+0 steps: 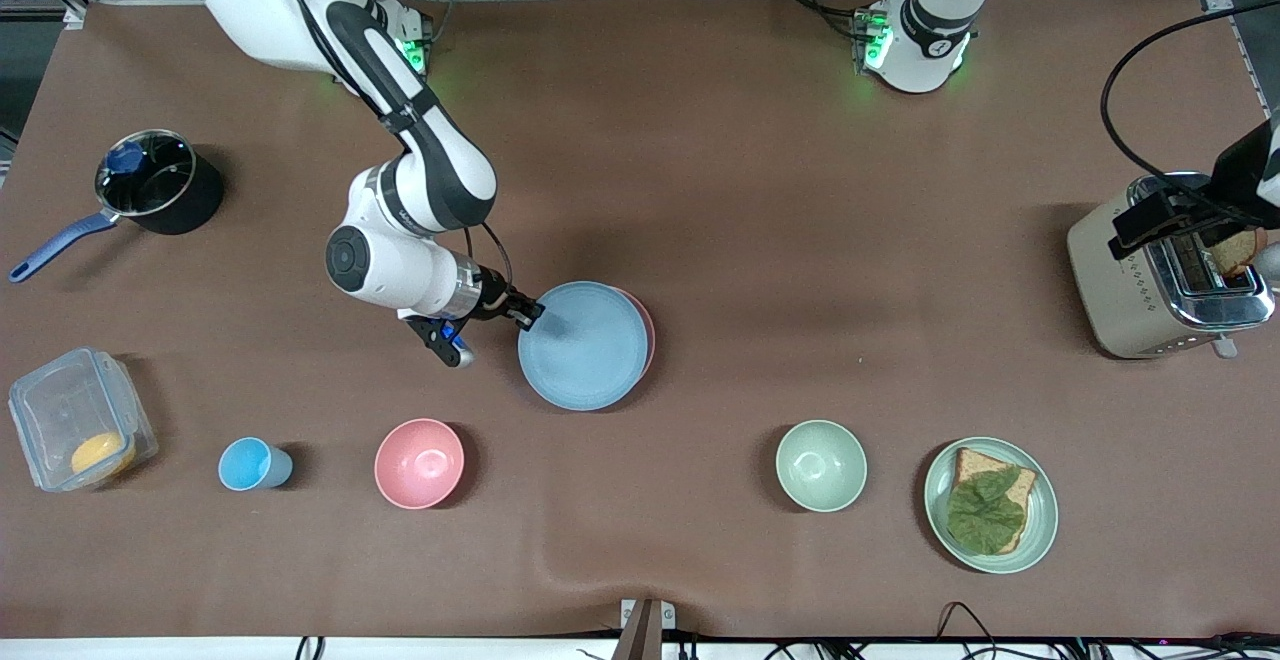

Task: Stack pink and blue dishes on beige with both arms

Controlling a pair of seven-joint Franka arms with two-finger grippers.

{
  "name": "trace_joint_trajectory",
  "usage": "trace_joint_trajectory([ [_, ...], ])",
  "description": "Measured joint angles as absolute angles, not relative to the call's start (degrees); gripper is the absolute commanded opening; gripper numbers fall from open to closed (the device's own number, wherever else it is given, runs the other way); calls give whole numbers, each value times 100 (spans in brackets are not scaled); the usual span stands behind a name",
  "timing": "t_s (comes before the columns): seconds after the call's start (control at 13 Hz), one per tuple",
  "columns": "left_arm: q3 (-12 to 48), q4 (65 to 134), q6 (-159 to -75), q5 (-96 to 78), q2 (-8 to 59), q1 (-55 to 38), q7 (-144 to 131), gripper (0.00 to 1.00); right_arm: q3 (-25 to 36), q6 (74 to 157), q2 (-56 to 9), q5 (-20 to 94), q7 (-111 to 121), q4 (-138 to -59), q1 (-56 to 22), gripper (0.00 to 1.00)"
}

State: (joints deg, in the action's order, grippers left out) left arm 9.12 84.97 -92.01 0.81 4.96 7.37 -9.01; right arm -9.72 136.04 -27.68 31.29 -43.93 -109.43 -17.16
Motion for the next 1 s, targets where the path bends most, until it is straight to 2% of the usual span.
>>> trace_joint_trajectory([
  [0.15, 887, 8527, -9197, 66, 496, 593, -893, 100, -973, 13604, -2811, 3129, -4449, -10947, -1772, 0],
  [0.23, 888, 8547, -9197, 66, 496, 527, -906, 100, -973, 13605, -2839, 3129, -4458, -10947, -1802, 12],
  [0.31, 888, 8561, -9197, 66, 497, 489, -913, 100, -973, 13605, -2866, 3129, -4463, -10947, -1819, 47],
  [0.38, 888, 8561, -9197, 66, 496, 479, -913, 100, -972, 13602, -2886, 3129, -4467, -10947, -1822, 97],
  [0.46, 883, 8561, -9194, 66, 493, 483, -923, 100, -968, 13600, -2895, 3129, -4467, -10947, -1822, 100],
  [0.85, 864, 8561, -9095, 66, 490, 485, -1132, 100, -880, 13583, -2840, 3124, -4464, -10896, -1813, 100],
  [1.0, 871, 8561, -9092, 66, 490, 456, -1196, 100, -712, 13229, -2654, 2897, -4400, -10808, -1728, 100],
])
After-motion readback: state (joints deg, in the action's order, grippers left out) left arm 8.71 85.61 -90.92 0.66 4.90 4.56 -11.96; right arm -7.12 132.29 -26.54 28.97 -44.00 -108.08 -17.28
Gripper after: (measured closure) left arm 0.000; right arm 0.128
